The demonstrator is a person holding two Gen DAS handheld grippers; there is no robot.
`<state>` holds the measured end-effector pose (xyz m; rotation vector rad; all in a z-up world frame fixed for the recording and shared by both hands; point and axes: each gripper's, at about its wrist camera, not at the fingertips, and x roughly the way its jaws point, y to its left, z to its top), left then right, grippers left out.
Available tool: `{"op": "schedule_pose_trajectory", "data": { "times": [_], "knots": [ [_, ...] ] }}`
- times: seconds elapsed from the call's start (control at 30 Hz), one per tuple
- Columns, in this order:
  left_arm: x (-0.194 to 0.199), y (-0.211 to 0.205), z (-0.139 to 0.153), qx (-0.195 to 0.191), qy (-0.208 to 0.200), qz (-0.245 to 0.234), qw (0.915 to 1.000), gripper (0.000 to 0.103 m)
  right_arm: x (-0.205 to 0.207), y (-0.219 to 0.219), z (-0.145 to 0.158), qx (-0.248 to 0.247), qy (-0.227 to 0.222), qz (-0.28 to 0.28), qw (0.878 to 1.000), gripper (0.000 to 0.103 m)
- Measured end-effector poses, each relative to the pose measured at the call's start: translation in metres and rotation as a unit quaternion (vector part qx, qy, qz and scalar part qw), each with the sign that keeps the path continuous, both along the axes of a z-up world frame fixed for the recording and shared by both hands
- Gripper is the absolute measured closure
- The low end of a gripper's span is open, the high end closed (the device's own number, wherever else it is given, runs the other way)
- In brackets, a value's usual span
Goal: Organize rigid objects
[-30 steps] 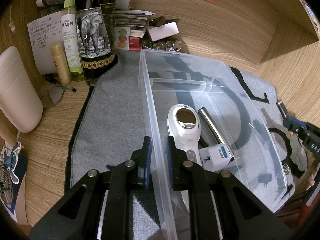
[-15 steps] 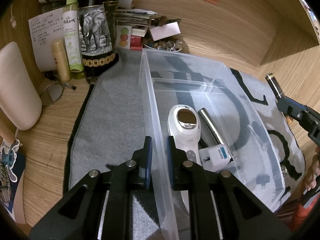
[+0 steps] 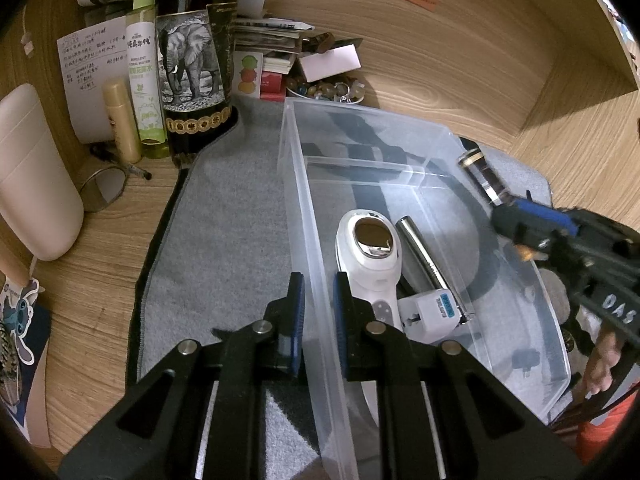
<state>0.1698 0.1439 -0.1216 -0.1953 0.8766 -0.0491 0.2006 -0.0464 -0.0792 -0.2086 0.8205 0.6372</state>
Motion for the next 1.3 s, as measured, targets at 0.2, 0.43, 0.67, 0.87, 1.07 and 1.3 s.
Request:
{"op": "schedule_pose_trajectory", "data": {
  "times": [0.2,0.43,0.67,0.87,1.07,1.3],
  "knots": [
    [0.0,-0.001,0.0,0.001,-0.001,-0.001,1.0,0.09,0.003,0.012,-0.011,-0.018,0.014,0.015,1.0,0.082],
    [0.0,-0.001,0.0,0.0,-0.001,0.0,1.0,0.09,0.006,0.019,-0.018,-0.04,0.02,0.022,0.999,0.082],
    [0.0,-0.001,0.001,-0.001,-0.001,0.0,1.0,0.09,0.004,0.019,-0.015,-0.039,0.022,0.027,0.999,0.066],
    [0.0,-0.001,0.001,0.0,-0.001,-0.001,1.0,0.09,-0.004,0.012,0.001,-0.01,0.004,0.027,1.0,0.053],
    [0.0,-0.001,0.001,0.0,-0.001,-0.001,1.0,0.09,-0.007,-0.012,0.022,0.005,-0.035,-0.008,0.999,0.036],
    [-0.001,-0.002,0.0,0.001,-0.003,0.0,1.0,0.09,0.002,-0.056,0.032,-0.012,-0.058,-0.074,0.996,0.027]
  ]
}}
